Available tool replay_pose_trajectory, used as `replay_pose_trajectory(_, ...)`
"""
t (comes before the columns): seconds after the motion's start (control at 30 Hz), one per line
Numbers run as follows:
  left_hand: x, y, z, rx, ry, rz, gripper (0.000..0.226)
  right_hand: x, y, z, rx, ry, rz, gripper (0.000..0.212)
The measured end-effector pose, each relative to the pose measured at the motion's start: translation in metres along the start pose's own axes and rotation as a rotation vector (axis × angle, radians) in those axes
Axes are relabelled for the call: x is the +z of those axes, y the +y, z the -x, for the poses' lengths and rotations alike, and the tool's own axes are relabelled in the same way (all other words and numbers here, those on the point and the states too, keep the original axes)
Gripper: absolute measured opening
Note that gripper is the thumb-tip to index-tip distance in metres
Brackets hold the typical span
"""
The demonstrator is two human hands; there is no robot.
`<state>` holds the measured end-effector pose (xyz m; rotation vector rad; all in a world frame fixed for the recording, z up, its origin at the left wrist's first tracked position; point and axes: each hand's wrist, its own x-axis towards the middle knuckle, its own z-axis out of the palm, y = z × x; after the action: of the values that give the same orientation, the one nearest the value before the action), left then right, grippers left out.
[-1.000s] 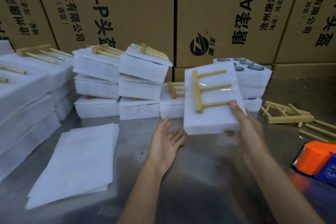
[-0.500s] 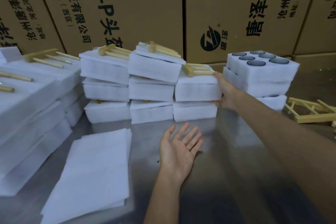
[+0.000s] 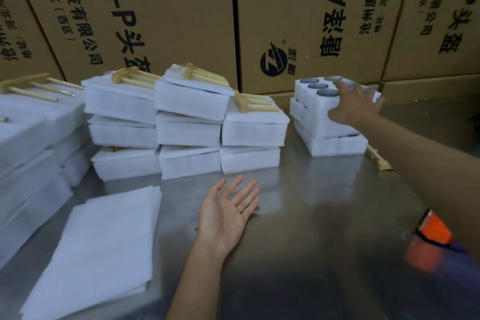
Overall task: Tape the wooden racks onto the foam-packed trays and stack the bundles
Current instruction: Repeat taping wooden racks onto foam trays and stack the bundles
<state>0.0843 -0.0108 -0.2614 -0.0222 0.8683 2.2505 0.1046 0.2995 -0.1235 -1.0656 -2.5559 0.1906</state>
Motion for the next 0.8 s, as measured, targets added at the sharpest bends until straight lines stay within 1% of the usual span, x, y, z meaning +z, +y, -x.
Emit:
replay_pose_trajectory(0.03,0.0,0.0,0.0,0.0,-0.003,-0.001,0.046,0.001,0.014,-0.002,0.011,-0.079,0.037,0.073)
replay_pose_trajectory(0.07,0.0,0.0,0.001,0.001,-0.006,-0.003,0.046,0.004,0.025,-0.004,-0.017,-0.097,0.077,0.072)
replay_pose_trajectory(0.1,0.0,-0.001,0.001,-0.001,-0.009,-0.005,0.046,0.006,0.032,-0.006,-0.065,-0.074,0.119,0.069)
replay_pose_trajectory(0.2,0.001,-0.001,0.002,-0.003,-0.017,-0.018,0.046,0.004,0.034,-0.01,-0.186,0.029,0.186,0.056)
replay_pose_trajectory(0.3,0.0,-0.001,0.002,-0.001,-0.017,-0.014,0.046,0.002,0.029,-0.007,-0.216,0.132,0.217,0.044)
replay_pose_trajectory(0.37,-0.001,-0.001,0.001,-0.007,-0.023,-0.009,0.046,0.001,0.024,0.003,-0.252,0.216,0.214,0.041)
replay_pose_trajectory(0.43,-0.002,-0.001,-0.001,-0.006,-0.026,-0.011,0.044,-0.004,0.02,0.02,-0.3,0.304,0.169,0.041)
replay_pose_trajectory(0.53,-0.002,-0.002,-0.002,0.005,-0.03,-0.031,0.043,-0.015,0.021,0.057,-0.388,0.478,0.054,0.042)
replay_pose_trajectory(0.6,-0.002,-0.002,-0.002,0.01,-0.02,-0.041,0.044,-0.025,0.022,0.089,-0.441,0.543,-0.039,0.041)
replay_pose_trajectory(0.7,0.0,-0.002,-0.002,0.034,0.005,-0.043,0.043,-0.033,0.023,0.15,-0.558,0.525,-0.135,0.039)
replay_pose_trajectory(0.8,0.004,-0.001,-0.002,0.101,0.039,-0.065,0.042,-0.03,0.028,0.217,-0.675,0.422,-0.167,0.041)
